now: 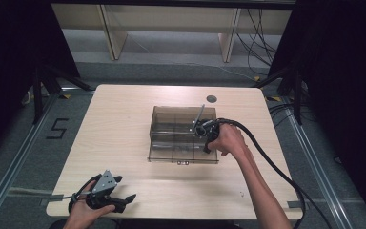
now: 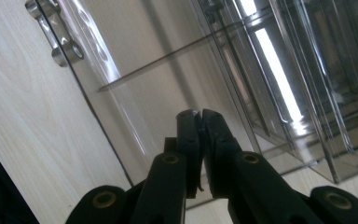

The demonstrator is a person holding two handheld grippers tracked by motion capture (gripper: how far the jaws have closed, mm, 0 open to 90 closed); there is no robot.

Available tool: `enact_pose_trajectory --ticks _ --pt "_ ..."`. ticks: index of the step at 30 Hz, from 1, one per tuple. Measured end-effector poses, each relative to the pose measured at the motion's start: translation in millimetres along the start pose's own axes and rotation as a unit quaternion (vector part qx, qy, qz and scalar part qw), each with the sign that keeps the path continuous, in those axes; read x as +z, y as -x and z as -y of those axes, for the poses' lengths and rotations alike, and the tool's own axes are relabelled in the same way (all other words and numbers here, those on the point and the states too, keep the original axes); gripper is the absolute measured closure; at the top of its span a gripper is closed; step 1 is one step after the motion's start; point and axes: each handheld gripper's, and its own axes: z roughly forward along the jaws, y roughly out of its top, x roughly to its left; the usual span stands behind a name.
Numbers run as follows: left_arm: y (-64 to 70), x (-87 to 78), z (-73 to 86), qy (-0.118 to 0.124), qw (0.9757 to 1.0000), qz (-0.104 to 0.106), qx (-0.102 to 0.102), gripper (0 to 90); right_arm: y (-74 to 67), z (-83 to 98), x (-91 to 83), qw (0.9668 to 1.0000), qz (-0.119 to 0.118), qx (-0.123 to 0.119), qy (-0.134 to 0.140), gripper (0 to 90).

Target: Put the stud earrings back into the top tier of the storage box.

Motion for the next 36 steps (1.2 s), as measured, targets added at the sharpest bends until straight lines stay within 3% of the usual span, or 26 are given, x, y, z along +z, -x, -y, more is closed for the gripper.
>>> enact_pose_trajectory --ticks 1,3,5,6,7,8,9,10,11,12,14,15,16,19,20,21,24,25,28,29,30,31,32,33,35,36 --pt "-1.3 -0.5 -0.9 0.003 0.9999 -0.004 0.014 16.6 2.6 -2.4 3.9 0.9999 0.001 -0.015 0.0 86.6" --pt "0.4 -0.9 -0.2 0.003 1.0 -0.002 0.004 16.6 2.8 -4.5 5.6 0.9999 0.002 -0.017 0.001 86.4" --pt "0.8 -1.0 -0.1 0.004 1.0 -0.002 0.003 16.6 0.6 -5.6 5.7 1.0 0.003 0.0 -0.004 86.1" --pt "-0.8 -1.4 -0.6 0.005 0.9998 -0.003 0.017 16.6 1.9 -6.4 6.7 0.9999 0.0 -0.013 -0.002 84.8" --pt "0.9 -2.1 -0.1 0.006 1.0 -0.002 -0.002 16.7 -0.5 -7.0 6.1 1.0 -0.007 -0.001 0.0 81.7" --pt "0.9 -2.1 -0.1 0.006 1.0 -0.002 -0.002 16.7 -0.8 -6.1 4.6 1.0 0.002 0.004 0.0 80.2" --pt "-0.9 -2.6 -0.9 0.007 0.9997 -0.01 0.019 16.8 1.4 -4.8 2.6 0.9999 0.011 -0.004 0.0 79.1" --pt "-0.9 -2.6 -0.9 0.007 0.9997 -0.01 0.019 16.8 1.4 -4.8 2.6 0.9999 0.011 -0.004 0.0 79.1" --pt "-1.4 -3.0 -1.2 0.002 0.9997 -0.005 0.026 16.8 0.7 -3.3 0.3 0.9999 0.012 0.006 0.005 78.3" --pt "0.9 -2.8 -0.3 0.0 1.0 -0.003 0.005 16.8 1.0 -0.7 -6.3 0.9997 0.018 -0.004 0.015 76.9" --pt "0.5 -2.5 -0.4 0.002 1.0 -0.002 0.007 16.8 -0.2 1.1 -10.0 0.9997 0.02 -0.001 0.017 76.4" --pt "-1.6 -2.2 -1.3 0.003 0.9997 -0.004 0.026 16.9 -3.1 7.3 -19.7 0.9994 0.022 -0.001 0.029 75.6" --pt "-1.5 -2.3 -1.4 0.001 0.9996 -0.004 0.027 16.9 -3.1 7.3 -19.7 0.9994 0.022 -0.001 0.029 75.6" --pt "1.1 -1.1 -0.3 0.004 0.9999 -0.01 0.006 16.9 -13.3 21.9 -39.8 0.9987 0.03 0.008 0.04 73.8" --pt "-1.6 -2.0 -2.1 0.006 0.9994 -0.011 0.034 16.8 -14.9 26.8 -44.1 0.9986 0.027 0.002 0.046 73.4" --pt "2.6 -1.2 -0.6 0.008 1.0 -0.002 0.005 16.8 -16.9 32.0 -47.6 0.9983 0.028 0.002 0.05 73.0" --pt "2.2 -1.9 -0.8 0.006 0.9999 -0.002 0.011 16.8 -22.2 44.1 -53.5 0.9979 0.037 0.013 0.052 71.8" --pt "0.8 -1.8 -1.0 0.007 0.9999 -0.002 0.014 16.8 -26.8 57.5 -56.8 0.9972 0.036 0.014 0.064 71.4" --pt "-0.6 -1.2 -1.2 0.005 0.9998 -0.006 0.02 16.7 -31.1 71.0 -55.5 0.9965 0.035 0.01 0.076 71.2" --pt "-0.6 -1.1 -1.9 -0.002 0.9998 -0.009 0.018 16.7 -36.6 84.9 -51.7 0.9961 0.037 0.014 0.079 71.1" --pt "2.0 1.5 -1.1 0.009 0.9999 -0.007 -0.001 16.7 -36.6 84.9 -51.7 0.9961 0.037 0.014 0.079 71.1" --pt "2.4 0.6 -1.4 -0.003 1.0 -0.005 0.006 16.7 -38.8 98.8 -44.8 0.9958 0.032 0.01 0.085 71.0" --pt "2.4 0.6 -1.4 -0.003 1.0 -0.005 0.006 16.7 -38.8 98.8 -44.8 0.9958 0.032 0.01 0.085 71.0" --pt "4.0 1.8 -1.1 0.006 1.0 -0.004 -0.006 16.7 -41.0 105.6 -41.3 0.9964 0.038 0.019 0.073 70.8" --pt "0.8 -0.7 -1.4 -0.002 0.9998 -0.013 0.011 16.7 -42.7 125.4 -33.8 0.9961 0.039 0.026 0.074 70.9" --pt "2.7 0.2 -0.9 0.002 0.9999 -0.015 -0.003 16.7 -44.2 131.6 -32.0 0.9957 0.039 0.039 0.075 71.0"
